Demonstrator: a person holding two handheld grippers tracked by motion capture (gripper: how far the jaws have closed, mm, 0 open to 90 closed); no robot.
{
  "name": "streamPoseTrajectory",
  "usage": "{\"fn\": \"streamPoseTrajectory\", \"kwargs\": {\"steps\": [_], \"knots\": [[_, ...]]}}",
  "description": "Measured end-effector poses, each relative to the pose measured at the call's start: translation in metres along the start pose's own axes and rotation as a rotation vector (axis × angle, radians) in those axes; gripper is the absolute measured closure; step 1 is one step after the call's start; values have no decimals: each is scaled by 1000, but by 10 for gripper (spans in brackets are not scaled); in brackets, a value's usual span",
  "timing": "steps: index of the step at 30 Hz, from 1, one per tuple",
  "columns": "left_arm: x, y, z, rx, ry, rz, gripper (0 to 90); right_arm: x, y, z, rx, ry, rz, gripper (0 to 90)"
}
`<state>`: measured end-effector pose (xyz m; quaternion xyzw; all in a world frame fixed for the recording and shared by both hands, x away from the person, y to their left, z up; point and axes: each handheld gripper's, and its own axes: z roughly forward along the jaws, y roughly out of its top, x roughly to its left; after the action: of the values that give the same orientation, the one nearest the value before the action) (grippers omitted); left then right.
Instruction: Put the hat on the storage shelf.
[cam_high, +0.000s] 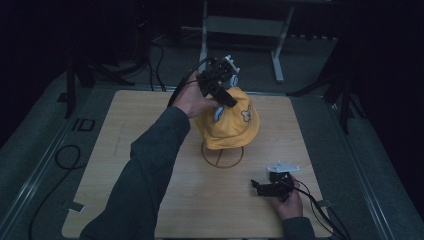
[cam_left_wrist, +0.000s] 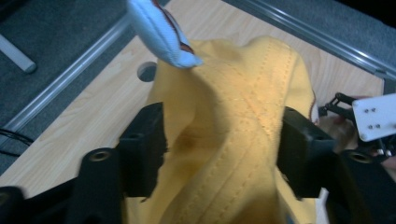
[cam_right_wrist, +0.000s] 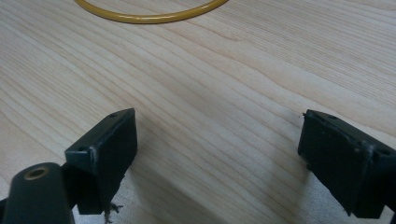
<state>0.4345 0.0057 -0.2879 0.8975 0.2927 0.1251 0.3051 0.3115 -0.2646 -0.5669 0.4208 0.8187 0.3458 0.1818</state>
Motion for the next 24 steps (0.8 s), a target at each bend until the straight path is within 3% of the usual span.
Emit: {"fn": "streamPoseTrajectory", "kwargs": {"steps": [4, 10, 12, 16, 18, 22, 24], "knots": [[2, -1, -5, -28, 10, -8, 301, 0, 0, 0, 1, 0, 0, 117], [7, -3, -19, -100, 3, -30, 308, 0, 0, 0, 1, 0, -1, 117], [9, -4, -23, -117, -7, -31, 359, 0, 0, 0, 0, 0, -1, 117], [9, -5, -23, -132, -19, -28, 561, 0, 0, 0, 0, 0, -1, 117], [7, -4, -19, -114, -18, -19, 635, 0, 0, 0, 0, 0, -1, 117], [4, -2, -12, -92, -37, -5, 679, 0, 0, 0, 0, 0, -1, 117], [-2, 0, -7, -69, -71, 21, 693, 0, 0, 0, 0, 0, -1, 117]]}}
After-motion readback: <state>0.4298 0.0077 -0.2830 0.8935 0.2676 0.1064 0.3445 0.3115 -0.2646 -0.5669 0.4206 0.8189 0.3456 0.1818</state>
